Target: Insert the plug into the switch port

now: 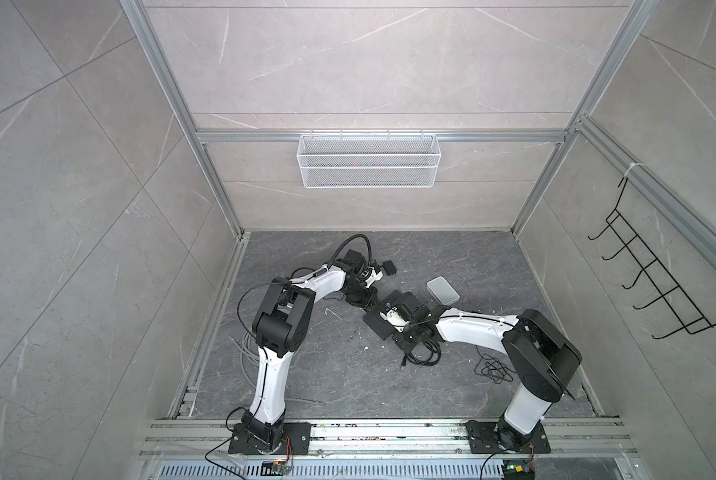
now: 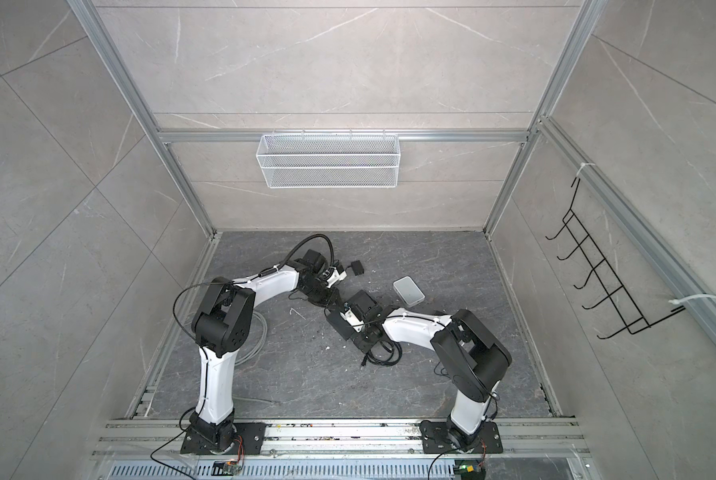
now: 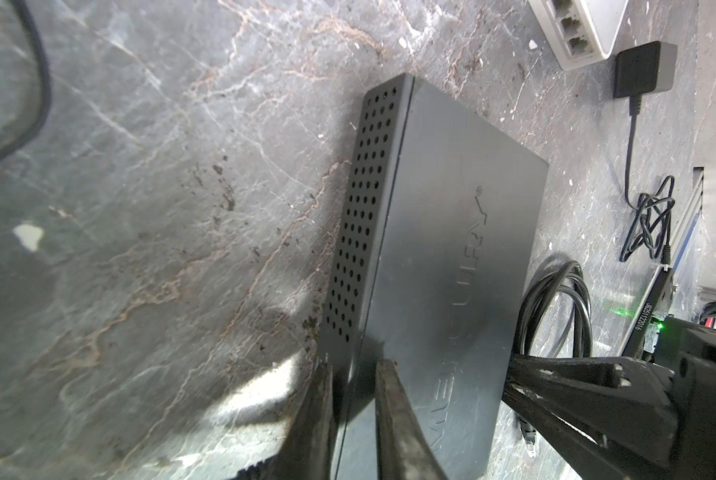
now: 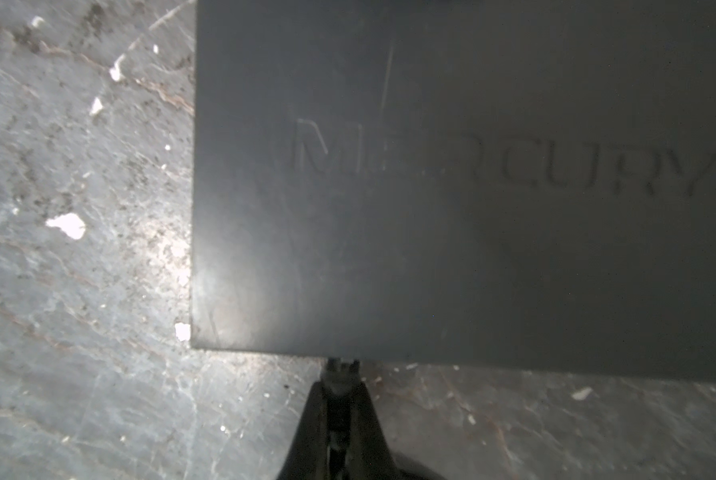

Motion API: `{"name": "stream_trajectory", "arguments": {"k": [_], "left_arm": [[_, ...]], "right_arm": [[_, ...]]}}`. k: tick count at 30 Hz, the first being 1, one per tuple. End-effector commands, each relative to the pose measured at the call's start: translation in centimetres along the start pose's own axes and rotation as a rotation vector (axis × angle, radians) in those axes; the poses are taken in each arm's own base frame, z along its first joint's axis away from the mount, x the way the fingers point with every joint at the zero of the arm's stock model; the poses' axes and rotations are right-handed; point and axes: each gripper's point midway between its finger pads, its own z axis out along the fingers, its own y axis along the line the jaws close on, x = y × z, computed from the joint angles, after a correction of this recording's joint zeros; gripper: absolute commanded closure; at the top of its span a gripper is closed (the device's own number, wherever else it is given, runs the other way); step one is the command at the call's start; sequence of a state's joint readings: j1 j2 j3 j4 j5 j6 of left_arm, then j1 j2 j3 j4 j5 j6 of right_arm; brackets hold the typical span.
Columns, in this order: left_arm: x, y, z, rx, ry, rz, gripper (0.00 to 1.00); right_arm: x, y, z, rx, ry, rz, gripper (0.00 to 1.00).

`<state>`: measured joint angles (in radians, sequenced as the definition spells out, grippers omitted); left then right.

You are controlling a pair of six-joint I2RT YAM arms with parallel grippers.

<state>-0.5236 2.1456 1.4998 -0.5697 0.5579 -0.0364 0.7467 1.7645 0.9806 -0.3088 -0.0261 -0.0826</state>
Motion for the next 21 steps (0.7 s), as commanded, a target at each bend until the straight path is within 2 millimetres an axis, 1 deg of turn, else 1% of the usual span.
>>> {"name": "stream_trajectory", "arguments": {"k": [1,3,5,7,10,12,13,15,18,20,21], "left_arm": [[16.3,-11.5,6.5,0.404,0.598,-0.267,0.81],[16.3,-11.2,6.6,0.389,0.595,-0.267,0.81],[16.0,-10.4,6.6,0.367,0.582,-0.278,0.82],[15.1,-9.1,6.4,0.341,0.548,-0.302,0.82],[13.2,-6.6,5.9,0.277,0.466,-0.335,0.80],[11.6,-4.6,5.3,0.224,0.394,-0.364,0.79],[10.9,-3.8,4.9,0.207,0.364,-0.375,0.78],[9.3,-2.0,4.1,0.169,0.290,-0.399,0.76],[7.4,-0.4,3.0,0.134,0.209,-0.410,0.75],[6.1,0.6,2.2,0.111,0.166,-0.411,0.74],[5.6,1.0,1.8,0.102,0.149,-0.410,0.74]], "right_arm": [[-19.8,0.4,-5.9,0.010,-0.805,-0.079,0.95],[-19.7,0.8,-6.2,-0.013,-0.807,-0.077,0.95],[-18.8,1.0,-6.4,-0.029,-0.796,-0.064,0.94],[-17.5,1.1,-6.6,-0.033,-0.776,-0.052,0.93],[-14.7,1.0,-6.3,-0.027,-0.692,-0.025,0.89],[-12.3,0.7,-5.7,-0.017,-0.607,0.006,0.85],[-11.5,0.7,-5.5,-0.015,-0.580,0.016,0.84],[-9.2,0.5,-4.9,-0.006,-0.507,0.041,0.79],[-6.5,0.2,-4.7,0.014,-0.428,0.070,0.71],[-4.8,-0.1,-5.1,0.033,-0.388,0.082,0.67],[-4.4,-0.1,-5.3,0.037,-0.378,0.083,0.66]]}}
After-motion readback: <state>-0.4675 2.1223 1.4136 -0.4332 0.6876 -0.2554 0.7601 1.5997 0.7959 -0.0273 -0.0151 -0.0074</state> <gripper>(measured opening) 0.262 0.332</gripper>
